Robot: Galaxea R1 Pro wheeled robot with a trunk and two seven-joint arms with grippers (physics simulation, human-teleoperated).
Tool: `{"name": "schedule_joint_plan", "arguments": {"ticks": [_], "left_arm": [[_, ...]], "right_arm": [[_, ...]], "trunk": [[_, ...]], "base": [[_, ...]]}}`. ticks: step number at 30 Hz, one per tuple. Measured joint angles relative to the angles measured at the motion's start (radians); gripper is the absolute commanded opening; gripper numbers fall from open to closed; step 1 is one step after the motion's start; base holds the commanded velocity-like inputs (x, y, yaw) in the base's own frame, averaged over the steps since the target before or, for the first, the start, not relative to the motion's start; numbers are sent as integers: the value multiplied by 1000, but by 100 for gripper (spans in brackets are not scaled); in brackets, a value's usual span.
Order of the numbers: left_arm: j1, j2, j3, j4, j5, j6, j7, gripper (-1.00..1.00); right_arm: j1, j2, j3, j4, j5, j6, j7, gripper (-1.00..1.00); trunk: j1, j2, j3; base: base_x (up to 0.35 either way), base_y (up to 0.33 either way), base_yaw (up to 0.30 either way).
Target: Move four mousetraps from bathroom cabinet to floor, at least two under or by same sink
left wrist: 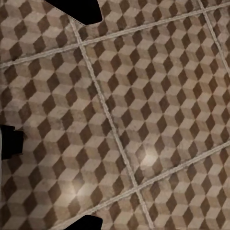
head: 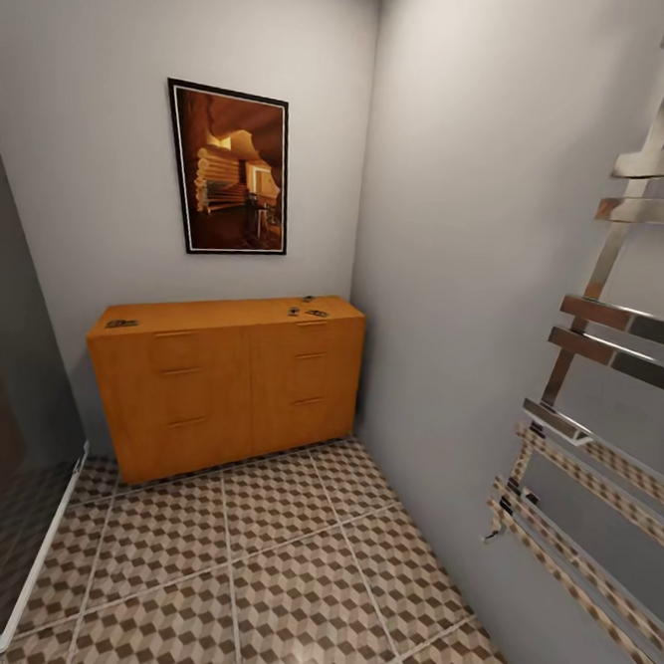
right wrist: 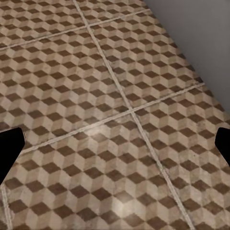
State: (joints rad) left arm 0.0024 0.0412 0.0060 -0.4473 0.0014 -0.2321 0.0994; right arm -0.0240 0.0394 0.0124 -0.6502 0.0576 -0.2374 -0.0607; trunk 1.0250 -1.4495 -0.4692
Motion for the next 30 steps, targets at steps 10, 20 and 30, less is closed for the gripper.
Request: {"name": "schedule_joint_plan", "arguments": {"ticks": [10, 20, 30], "left_arm": [[0, -2, -2, 7, 0, -40, -1, 100], [0, -3, -3, 8, 0, -42, 0, 100], [0, -3, -3, 8, 0, -42, -1, 100]], "right_arm": [[0, 0, 0, 1, 1, -1, 0, 100], [0, 0, 0, 1, 1, -2, 0, 100], [0, 0, 0, 1, 1, -1, 0, 100]], "trunk": [[0, 0, 0], [0, 0, 0], [0, 0, 0]], "base": [[0, 0, 245], [0, 0, 254], [19, -34, 255]]}}
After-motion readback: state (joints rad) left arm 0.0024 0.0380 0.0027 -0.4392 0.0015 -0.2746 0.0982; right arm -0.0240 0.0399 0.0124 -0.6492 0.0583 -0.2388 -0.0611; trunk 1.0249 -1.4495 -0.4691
